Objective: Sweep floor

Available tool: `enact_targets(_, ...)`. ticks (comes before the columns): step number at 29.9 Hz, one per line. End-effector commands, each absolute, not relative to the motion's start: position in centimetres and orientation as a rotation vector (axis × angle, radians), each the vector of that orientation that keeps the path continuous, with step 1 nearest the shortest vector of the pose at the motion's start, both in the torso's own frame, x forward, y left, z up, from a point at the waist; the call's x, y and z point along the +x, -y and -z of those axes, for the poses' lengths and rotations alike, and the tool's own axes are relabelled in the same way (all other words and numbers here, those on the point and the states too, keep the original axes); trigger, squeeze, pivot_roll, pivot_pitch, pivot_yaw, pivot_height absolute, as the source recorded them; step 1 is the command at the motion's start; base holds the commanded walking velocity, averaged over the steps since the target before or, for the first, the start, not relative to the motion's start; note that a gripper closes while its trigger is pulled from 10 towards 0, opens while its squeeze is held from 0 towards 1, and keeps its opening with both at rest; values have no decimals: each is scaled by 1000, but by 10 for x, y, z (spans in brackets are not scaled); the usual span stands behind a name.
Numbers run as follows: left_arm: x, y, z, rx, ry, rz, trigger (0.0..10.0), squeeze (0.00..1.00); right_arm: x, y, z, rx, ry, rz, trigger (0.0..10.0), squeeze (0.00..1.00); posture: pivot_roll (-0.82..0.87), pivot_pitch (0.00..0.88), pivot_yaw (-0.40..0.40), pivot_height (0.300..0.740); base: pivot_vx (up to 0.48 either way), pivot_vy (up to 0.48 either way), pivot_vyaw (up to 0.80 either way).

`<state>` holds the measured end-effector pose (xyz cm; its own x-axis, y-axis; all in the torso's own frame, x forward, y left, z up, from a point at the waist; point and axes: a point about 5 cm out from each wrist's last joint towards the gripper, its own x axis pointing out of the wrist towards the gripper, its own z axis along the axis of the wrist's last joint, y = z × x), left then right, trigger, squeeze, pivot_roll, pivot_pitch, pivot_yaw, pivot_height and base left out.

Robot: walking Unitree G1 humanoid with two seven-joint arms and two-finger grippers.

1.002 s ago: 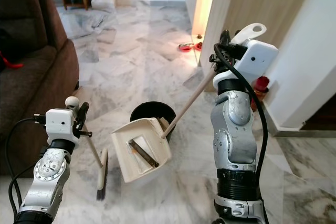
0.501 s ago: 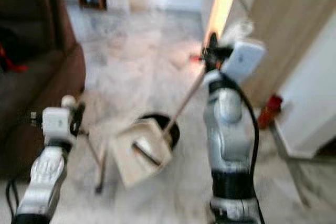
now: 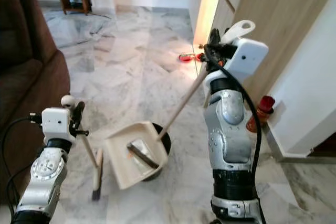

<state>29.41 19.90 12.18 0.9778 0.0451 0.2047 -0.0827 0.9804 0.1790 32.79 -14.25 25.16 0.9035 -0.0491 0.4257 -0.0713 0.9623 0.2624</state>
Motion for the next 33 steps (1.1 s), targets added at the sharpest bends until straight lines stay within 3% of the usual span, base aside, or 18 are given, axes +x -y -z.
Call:
enact_targets(1, 296, -192, -133, 198, 255, -45, 10000, 0, 323, 150, -266, 284, 514, 9, 10000, 0, -80, 16, -35, 740, 352, 0, 0)
enact_targets(33, 298, -190, -134, 185, 264, -45, 10000, 0, 321, 141, -261, 319, 482, -43, 10000, 0, -82, 18, -43, 740, 335, 0, 0)
